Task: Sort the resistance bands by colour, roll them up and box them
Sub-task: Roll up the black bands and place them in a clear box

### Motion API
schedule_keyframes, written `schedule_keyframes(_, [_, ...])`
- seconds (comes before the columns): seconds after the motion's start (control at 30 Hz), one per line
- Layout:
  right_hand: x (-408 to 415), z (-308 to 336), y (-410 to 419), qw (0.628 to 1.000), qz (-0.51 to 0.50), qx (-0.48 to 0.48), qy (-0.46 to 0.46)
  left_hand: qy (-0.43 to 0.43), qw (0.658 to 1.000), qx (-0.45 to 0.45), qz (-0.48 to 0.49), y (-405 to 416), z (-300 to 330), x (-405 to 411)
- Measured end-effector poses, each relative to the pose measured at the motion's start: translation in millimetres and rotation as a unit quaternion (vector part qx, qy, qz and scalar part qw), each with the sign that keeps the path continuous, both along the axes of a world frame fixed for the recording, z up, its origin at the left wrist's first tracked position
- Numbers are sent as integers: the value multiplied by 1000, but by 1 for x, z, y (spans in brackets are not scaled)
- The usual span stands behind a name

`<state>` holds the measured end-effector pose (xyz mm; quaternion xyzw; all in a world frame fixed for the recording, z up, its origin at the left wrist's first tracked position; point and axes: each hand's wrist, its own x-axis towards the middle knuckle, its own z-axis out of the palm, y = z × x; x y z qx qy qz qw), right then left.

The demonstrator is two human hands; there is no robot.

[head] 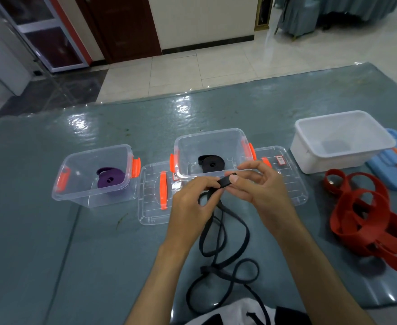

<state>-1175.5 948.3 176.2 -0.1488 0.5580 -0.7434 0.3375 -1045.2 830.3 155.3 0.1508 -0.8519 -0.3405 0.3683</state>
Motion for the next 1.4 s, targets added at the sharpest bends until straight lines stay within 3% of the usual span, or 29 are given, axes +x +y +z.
schedule_keyframes(0.2, [-4,-5,4,997,18,67,36,-8,1000,-11,0,0,-2,3])
schedule_keyframes(0.3, [-2,-8,4,998,27,37,-46,15,1000,10,6,0,-2,4])
schedule_keyframes(0.47, [2,-10,0,990,65,12,-124,57,988,140,9,5,4,-2])
schedule_keyframes(0.6, [8,-10,-1,989,72,15,-127,63,963,262,25,11,2,-9])
schedule_keyframes(0.87, [14,-12,2,992,41,27,-120,43,952,302,2,12,-1,-2])
schedule_keyframes(1.07, [12,-10,3,994,53,73,-59,35,968,247,4,10,-1,-3])
schedule_keyframes(1.4, [5,-2,6,996,9,31,87,48,950,309,-28,11,9,-4])
